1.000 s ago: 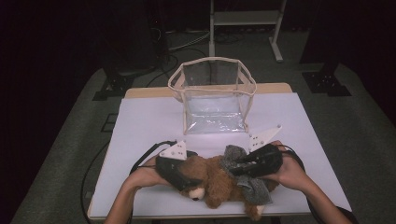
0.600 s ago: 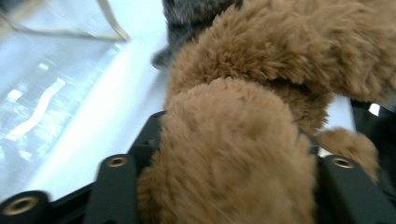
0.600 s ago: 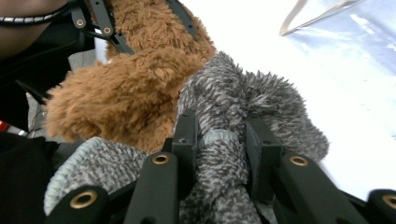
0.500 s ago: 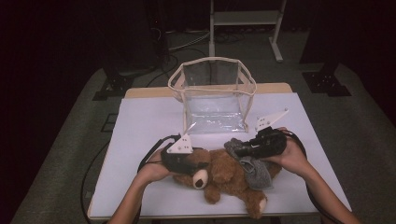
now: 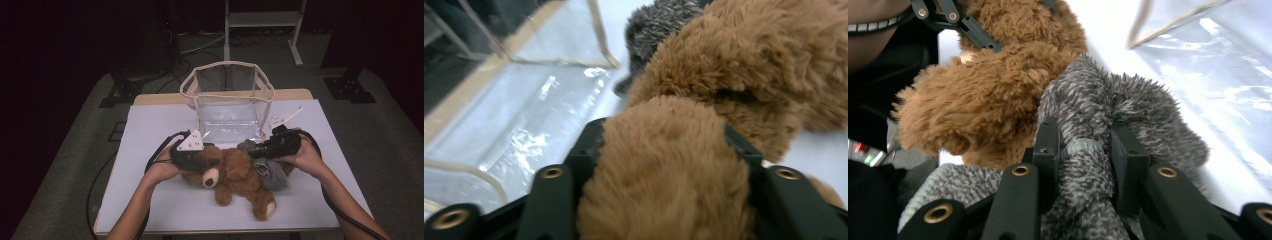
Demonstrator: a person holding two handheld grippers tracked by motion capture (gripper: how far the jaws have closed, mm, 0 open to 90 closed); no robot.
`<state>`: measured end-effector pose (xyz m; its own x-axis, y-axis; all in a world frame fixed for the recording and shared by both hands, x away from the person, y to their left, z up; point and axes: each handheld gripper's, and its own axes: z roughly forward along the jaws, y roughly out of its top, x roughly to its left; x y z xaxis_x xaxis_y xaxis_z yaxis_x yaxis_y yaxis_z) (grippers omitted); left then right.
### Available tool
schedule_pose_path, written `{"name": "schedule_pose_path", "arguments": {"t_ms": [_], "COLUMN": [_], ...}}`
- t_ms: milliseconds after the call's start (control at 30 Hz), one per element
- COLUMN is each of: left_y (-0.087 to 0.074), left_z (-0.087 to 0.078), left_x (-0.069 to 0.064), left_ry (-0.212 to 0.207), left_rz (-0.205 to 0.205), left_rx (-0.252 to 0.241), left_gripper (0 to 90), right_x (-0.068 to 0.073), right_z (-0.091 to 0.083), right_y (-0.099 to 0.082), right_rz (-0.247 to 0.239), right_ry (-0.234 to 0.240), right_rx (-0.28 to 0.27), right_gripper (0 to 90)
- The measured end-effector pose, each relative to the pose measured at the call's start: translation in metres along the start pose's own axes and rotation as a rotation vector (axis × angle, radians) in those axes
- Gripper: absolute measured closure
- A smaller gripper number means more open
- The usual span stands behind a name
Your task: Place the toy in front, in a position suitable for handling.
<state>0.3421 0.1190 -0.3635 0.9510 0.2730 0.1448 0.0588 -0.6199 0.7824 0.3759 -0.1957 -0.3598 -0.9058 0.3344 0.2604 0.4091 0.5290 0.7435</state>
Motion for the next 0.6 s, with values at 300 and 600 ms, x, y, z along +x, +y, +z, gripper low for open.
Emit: {"name": "schedule_pose_path", "arguments": {"t_ms": [300,600], "left_y": [-0.01,-0.018], "left_z": [-0.009,-0.017], "left_x": [-0.013,-0.039], "left_ry": [-0.091,-0.086], "left_rz": [-0.029,0.076], "left_rx": [0.047,0.062], "left_gripper": [30.6,32.7], "right_x": [0.053,0.033], "right_z": [0.011,-0.002], "right_y": [-0.009,0.009], "right_rz": [-0.117,-0.081], "right_ry": [0.008,-0.038], "right_rx": [0.049,-0.037], "right_gripper": [69.4,69.0]}}
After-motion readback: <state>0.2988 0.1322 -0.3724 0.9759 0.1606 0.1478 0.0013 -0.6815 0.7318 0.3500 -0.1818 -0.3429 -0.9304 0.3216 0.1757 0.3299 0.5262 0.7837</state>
